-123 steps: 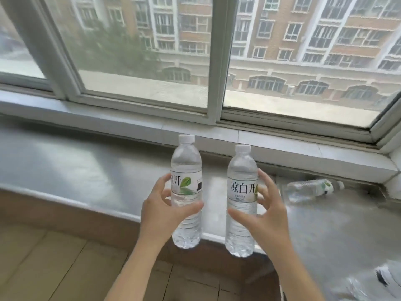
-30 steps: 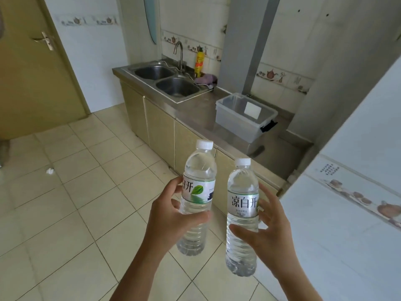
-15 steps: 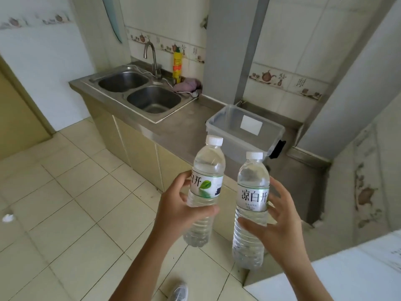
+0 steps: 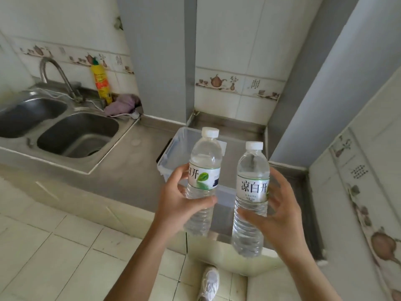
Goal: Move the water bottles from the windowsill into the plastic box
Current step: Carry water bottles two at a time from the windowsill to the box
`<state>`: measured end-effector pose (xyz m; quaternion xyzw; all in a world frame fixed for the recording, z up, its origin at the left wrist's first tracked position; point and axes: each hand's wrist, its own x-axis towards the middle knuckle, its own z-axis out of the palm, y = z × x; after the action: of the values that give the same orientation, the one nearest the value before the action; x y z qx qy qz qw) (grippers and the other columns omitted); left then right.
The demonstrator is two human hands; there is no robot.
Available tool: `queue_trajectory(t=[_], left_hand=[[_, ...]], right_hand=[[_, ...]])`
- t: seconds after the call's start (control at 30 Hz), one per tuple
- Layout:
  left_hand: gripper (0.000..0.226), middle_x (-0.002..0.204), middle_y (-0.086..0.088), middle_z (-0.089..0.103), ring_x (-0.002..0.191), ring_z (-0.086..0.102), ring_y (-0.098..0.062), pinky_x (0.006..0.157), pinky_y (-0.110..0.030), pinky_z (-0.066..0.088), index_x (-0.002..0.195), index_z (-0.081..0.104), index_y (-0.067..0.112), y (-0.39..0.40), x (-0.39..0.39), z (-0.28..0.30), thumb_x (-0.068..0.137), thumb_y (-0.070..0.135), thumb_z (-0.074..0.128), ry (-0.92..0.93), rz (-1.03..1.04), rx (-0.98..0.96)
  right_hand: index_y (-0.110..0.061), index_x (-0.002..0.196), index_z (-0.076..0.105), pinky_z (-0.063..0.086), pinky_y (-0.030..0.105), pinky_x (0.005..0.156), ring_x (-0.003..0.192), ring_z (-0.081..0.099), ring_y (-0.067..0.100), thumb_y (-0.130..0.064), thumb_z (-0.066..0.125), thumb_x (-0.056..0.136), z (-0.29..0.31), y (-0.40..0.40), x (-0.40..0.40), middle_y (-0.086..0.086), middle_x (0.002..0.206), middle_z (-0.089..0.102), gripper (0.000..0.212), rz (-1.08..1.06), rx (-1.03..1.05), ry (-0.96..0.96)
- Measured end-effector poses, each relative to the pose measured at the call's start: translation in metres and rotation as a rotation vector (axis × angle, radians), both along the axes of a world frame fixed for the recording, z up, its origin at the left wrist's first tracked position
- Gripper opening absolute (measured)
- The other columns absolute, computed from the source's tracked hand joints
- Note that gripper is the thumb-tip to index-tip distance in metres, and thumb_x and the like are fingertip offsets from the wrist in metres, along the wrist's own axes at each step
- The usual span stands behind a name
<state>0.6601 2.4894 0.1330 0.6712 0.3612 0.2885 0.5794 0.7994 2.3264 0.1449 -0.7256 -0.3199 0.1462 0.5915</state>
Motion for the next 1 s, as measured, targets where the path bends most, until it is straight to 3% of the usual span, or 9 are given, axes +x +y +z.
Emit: queue_trajectory(t=[0.1, 0.2, 0.3, 0.37, 0.47, 0.6, 0.67, 0.83, 1.0], left_hand=[[0.081, 0.109, 0.023, 0.067, 0.098, 0.065, -0.001, 0.088, -0.04, 0.056, 0.113, 0.061, 0.041, 0.03, 0.041, 0.002, 0.039, 0.036, 0.092, -0.008, -0.015, 0.038], [0.086, 0.111, 0.023, 0.067, 0.096, 0.066, -0.002, 0.086, -0.035, 0.058, 0.119, 0.059, 0.04, 0.061, 0.082, -0.002, 0.04, 0.036, 0.093, -0.005, -0.013, 0.033], [0.093, 0.116, 0.022, 0.064, 0.101, 0.065, -0.008, 0.086, -0.036, 0.057, 0.125, 0.054, 0.039, 0.095, 0.124, -0.011, 0.041, 0.043, 0.093, 0.035, -0.036, 0.047], [0.089, 0.119, 0.017, 0.064, 0.101, 0.065, -0.006, 0.084, -0.029, 0.057, 0.127, 0.051, 0.035, 0.114, 0.149, -0.02, 0.049, 0.033, 0.095, 0.053, -0.081, 0.082], [0.088, 0.119, 0.013, 0.063, 0.099, 0.064, 0.002, 0.078, -0.017, 0.056, 0.128, 0.049, 0.03, 0.136, 0.181, -0.042, 0.054, 0.016, 0.095, 0.069, -0.114, 0.089], [0.084, 0.11, 0.018, 0.061, 0.089, 0.063, 0.015, 0.072, -0.011, 0.052, 0.122, 0.048, 0.027, 0.152, 0.21, -0.078, 0.055, 0.004, 0.093, 0.114, -0.125, 0.022], [0.082, 0.106, 0.018, 0.06, 0.086, 0.061, 0.019, 0.071, -0.006, 0.049, 0.121, 0.047, 0.024, 0.155, 0.219, -0.093, 0.056, 0.002, 0.093, 0.152, -0.14, 0.009], [0.086, 0.115, 0.004, 0.058, 0.105, 0.06, -0.006, 0.076, -0.001, 0.043, 0.125, 0.046, 0.013, 0.154, 0.228, -0.123, 0.054, 0.008, 0.094, 0.231, -0.182, 0.006], [0.089, 0.107, 0.012, 0.054, 0.091, 0.056, 0.019, 0.074, -0.002, 0.044, 0.116, 0.043, 0.017, 0.147, 0.232, -0.124, 0.046, -0.001, 0.096, 0.125, -0.083, -0.029]], right_hand=[[-0.034, 0.135, 0.041, 0.049, 0.007, 0.073, 0.098, 0.062, -0.006, 0.008, 0.087, 0.052, -0.003, 0.035, 0.038, -0.027, 0.109, 0.063, 0.103, -0.041, 0.034, 0.028], [-0.037, 0.142, 0.029, 0.051, 0.008, 0.075, 0.105, 0.059, -0.008, 0.004, 0.087, 0.056, -0.006, 0.07, 0.07, -0.021, 0.12, 0.057, 0.111, -0.043, 0.055, 0.057], [-0.04, 0.144, 0.026, 0.053, 0.022, 0.085, 0.114, 0.057, 0.001, 0.005, 0.085, 0.058, -0.017, 0.106, 0.104, -0.019, 0.127, 0.054, 0.114, -0.028, 0.06, 0.074], [-0.04, 0.145, 0.025, 0.052, 0.027, 0.088, 0.116, 0.055, 0.001, 0.004, 0.085, 0.058, -0.029, 0.128, 0.125, -0.015, 0.131, 0.053, 0.115, -0.026, 0.05, 0.091], [-0.035, 0.145, 0.028, 0.051, 0.018, 0.086, 0.112, 0.052, -0.014, 0.002, 0.084, 0.06, -0.052, 0.153, 0.148, -0.023, 0.128, 0.051, 0.108, -0.009, 0.029, 0.091], [-0.026, 0.145, 0.03, 0.046, 0.044, 0.102, 0.127, 0.049, 0.005, -0.005, 0.087, 0.06, -0.081, 0.169, 0.168, -0.01, 0.138, 0.05, 0.105, -0.051, -0.027, 0.066], [-0.031, 0.146, 0.028, 0.046, 0.048, 0.102, 0.127, 0.048, 0.007, -0.016, 0.088, 0.059, -0.089, 0.176, 0.172, -0.012, 0.14, 0.05, 0.107, -0.071, -0.072, 0.065], [-0.039, 0.147, 0.021, 0.043, 0.032, 0.1, 0.124, 0.049, 0.008, -0.028, 0.091, 0.055, -0.103, 0.182, 0.177, -0.01, 0.139, 0.05, 0.117, -0.136, -0.161, 0.011], [-0.033, 0.147, 0.019, 0.04, 0.009, 0.083, 0.103, 0.049, -0.021, -0.023, 0.091, 0.057, -0.107, 0.183, 0.18, -0.047, 0.108, 0.046, 0.115, -0.13, -0.182, -0.016]])
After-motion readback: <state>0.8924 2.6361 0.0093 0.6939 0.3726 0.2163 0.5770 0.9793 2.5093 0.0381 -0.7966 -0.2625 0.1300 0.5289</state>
